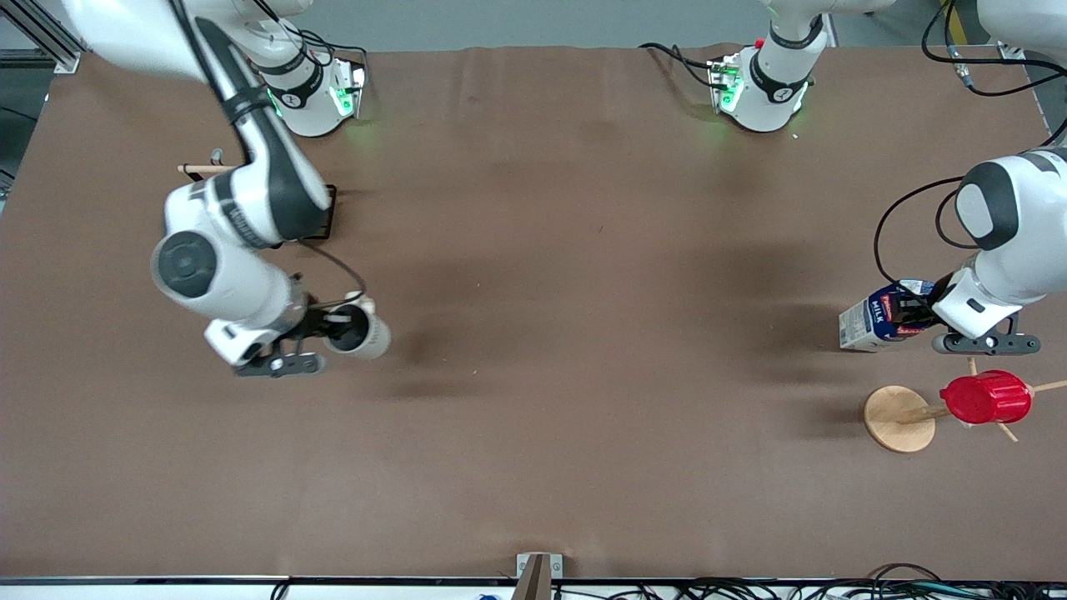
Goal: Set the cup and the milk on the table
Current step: 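Carry the mug with the right gripper while the left gripper carries the carton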
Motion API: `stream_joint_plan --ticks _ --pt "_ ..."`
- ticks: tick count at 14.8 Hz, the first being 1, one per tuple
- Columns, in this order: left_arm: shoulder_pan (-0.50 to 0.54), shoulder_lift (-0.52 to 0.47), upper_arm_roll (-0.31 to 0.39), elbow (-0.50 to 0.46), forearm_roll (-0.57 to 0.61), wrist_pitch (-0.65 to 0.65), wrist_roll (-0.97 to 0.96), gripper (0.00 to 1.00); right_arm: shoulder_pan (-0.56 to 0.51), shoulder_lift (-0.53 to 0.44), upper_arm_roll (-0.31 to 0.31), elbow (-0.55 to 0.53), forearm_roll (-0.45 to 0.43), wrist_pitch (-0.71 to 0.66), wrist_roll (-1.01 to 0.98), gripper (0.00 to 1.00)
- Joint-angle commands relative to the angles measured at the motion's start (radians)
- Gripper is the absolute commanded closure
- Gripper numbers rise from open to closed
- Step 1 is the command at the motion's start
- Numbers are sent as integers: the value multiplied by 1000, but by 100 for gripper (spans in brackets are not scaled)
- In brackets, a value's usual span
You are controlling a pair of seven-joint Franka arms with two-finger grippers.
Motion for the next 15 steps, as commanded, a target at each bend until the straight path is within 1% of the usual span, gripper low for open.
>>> stream_joint_plan --ticks 1,2,3,5,7,8,9,11,13,15 --pt "2 -36 1 3 10 2 15 75 11 60 103 48 -45 7 206 99" --pt "2 -48 1 5 10 -1 15 77 37 92 134 76 -67 13 269 99" --pt "2 -74 -1 3 12 -4 15 79 66 121 151 96 -100 16 329 99" --pt "0 -118 -22 5 12 -26 6 81 132 178 162 133 -183 16 454 99" --pt "2 -141 -106 9 0 -27 -15 81 185 229 174 162 -251 27 565 98" --pt "0 -142 -141 21 0 -27 -64 83 211 256 174 180 -265 57 614 98" --pt "0 -142 -189 34 1 -32 -145 83 235 272 174 186 -283 93 648 98" --pt "-1 -134 -281 57 10 -37 -235 83 252 308 174 191 -315 145 674 98" --pt "-3 -117 -358 107 10 -114 -305 85 271 341 174 205 -322 191 686 97" --pt "-6 -67 -428 191 12 -206 -371 85 285 368 174 231 -352 196 716 96"
